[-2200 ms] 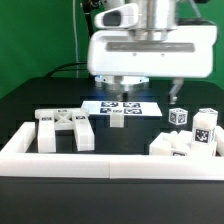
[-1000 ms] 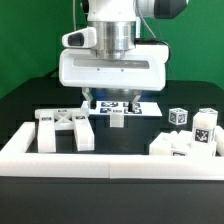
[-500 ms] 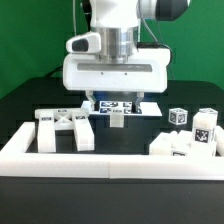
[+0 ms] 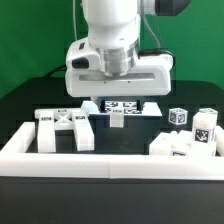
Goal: Assemble chair
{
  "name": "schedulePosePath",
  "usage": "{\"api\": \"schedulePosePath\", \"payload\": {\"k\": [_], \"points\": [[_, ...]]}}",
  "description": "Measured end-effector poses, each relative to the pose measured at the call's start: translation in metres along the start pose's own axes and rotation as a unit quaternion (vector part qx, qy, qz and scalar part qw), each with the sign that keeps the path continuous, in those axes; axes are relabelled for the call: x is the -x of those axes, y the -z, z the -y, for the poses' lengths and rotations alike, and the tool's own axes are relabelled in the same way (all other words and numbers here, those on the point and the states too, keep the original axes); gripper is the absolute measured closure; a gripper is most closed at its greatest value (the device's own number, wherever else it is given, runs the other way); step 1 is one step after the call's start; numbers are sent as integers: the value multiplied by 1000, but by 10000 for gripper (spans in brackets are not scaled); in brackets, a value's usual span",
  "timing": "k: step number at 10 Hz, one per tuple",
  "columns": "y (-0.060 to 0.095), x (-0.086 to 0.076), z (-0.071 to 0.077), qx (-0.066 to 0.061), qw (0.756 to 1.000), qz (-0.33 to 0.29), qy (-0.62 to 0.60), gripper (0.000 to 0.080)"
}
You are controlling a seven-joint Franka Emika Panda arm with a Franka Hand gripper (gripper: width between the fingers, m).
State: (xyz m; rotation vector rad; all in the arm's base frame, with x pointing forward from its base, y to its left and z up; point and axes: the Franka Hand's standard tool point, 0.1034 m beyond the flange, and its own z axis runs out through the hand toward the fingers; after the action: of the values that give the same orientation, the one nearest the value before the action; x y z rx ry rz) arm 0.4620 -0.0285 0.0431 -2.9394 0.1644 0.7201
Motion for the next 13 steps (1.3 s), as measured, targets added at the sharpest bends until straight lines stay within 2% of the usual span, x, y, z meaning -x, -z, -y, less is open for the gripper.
{"api": "schedulePosePath", "payload": {"k": [2, 5, 6, 11, 13], "points": [[-6, -3, 0, -1, 999, 53, -1, 150], [-14, 5, -6, 15, 990, 142, -6, 150], [-18, 6, -10, 16, 985, 174, -8, 150], [-32, 2, -16, 22, 986, 165, -10, 150], [-32, 2, -16, 22, 986, 165, -10, 150]]}}
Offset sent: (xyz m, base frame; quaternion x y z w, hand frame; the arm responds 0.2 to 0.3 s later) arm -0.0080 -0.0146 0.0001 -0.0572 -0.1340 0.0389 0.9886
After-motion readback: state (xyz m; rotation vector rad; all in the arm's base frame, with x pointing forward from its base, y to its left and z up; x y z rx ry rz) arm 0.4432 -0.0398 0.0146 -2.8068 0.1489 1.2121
